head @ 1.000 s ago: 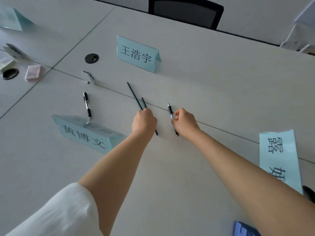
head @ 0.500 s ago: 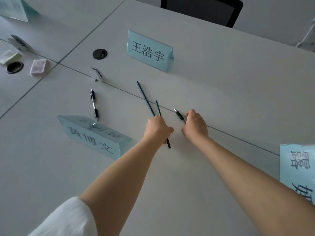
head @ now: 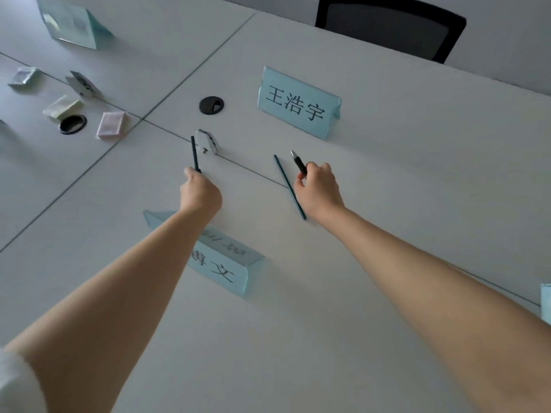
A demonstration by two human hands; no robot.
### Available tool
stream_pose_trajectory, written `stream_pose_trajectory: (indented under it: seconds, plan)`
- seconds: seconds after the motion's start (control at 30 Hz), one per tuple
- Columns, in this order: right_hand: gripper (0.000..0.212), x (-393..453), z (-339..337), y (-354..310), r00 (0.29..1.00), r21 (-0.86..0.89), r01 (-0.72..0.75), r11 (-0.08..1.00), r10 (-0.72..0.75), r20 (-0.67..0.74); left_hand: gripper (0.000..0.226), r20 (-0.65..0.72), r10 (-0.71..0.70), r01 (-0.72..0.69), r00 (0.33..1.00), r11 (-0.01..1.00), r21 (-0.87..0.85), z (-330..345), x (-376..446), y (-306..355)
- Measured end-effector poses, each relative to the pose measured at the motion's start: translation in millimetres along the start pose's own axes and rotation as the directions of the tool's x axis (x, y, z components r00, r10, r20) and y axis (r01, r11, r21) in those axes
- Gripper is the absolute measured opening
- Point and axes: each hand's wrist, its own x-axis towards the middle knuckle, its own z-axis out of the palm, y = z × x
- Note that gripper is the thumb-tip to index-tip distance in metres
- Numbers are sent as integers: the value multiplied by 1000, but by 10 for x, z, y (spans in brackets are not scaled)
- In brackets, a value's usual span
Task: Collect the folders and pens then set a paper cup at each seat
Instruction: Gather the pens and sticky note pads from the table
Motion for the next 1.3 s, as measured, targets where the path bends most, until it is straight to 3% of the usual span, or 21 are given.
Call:
stream_pose_trajectory:
  seconds: [0.1,0.2,0.47,0.7,0.83,1.03,1.3]
  plan:
    - [22,119,124,-54,998,-51,-22,998,25,52,47,-63,16,-6,998,987,159,-84,205,-78]
    - [24,216,236,-54,993,-89,-59,994,68,96,58,-28,1,5,1000,981,195,-60,370,-88]
    - [36,251,432,28,982,-161,-137,977,155,106,45,18,23,-28,1000,944,329,135,543,-89]
    - [30,131,395,60,985,-155,-129,979,144,94,27,26,163,-164,986,946,281,252,343,10]
    - [34,10,198,-17,986,-60,-152,987,155,60,25,30,303,-301,953,924,237,163,73,213]
    - [23,-414,-107,-271,988,136,-146,980,138,66,19,47,418,-420,907,894,155,-189,-487,275]
    - [16,-1466,-370,-668,990,303,135,943,-138,-12,31,38,280,-267,959,943,-196,-873,-1274,-446]
